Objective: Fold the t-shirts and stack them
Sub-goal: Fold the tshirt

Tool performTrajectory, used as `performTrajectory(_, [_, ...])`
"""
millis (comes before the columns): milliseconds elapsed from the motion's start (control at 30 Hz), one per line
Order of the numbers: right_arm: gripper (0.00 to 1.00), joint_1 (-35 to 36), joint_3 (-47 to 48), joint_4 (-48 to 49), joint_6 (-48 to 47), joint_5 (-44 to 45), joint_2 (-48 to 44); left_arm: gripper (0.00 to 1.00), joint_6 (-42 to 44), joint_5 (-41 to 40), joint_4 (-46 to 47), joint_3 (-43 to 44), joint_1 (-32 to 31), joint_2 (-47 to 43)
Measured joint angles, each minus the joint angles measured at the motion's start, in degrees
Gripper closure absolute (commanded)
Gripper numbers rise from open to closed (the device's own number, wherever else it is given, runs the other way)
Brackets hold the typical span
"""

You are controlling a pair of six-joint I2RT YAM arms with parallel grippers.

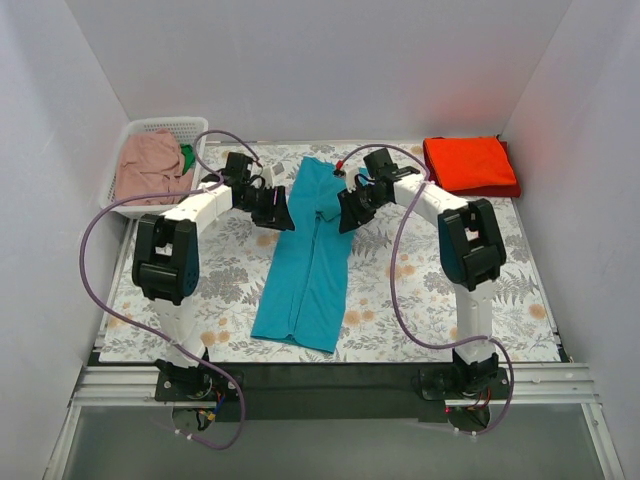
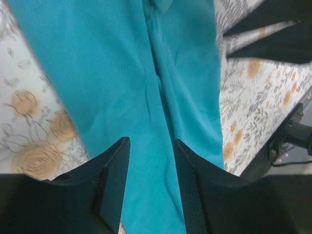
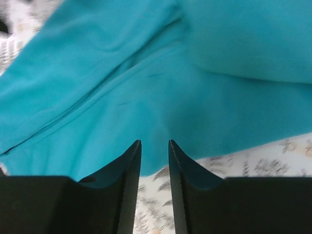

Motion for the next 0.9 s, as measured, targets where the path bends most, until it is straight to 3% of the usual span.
performTrajectory(167, [0.67,-1.84,6.69,0.61,3.37,1.90,9.84,0.61,-1.03,1.42,1.40,-5.51,-0.04,1.03])
performTrajectory(367, [0.68,-4.28,14.05,1.92,5.68,2.10,15.06,0.61,-1.79,1.60,3.39,-7.08,-0.04,2.01])
performTrajectory(733, [0.65,-7.28,24.76,6.67,8.00,2.95,22.49,0.61,-3.34,2.49,3.98,7.69,0.07,15.67])
performTrajectory(833, [0.63,-7.61,26.49,7.48,8.07,3.80,23.56,0.61,-3.65,2.43,4.31,10.91,0.13,17.73])
performTrajectory(900, [0.55,-7.69,27.45,7.87,8.07,4.44,24.15,0.60,-3.91,2.45,4.39,11.39,0.17,18.05])
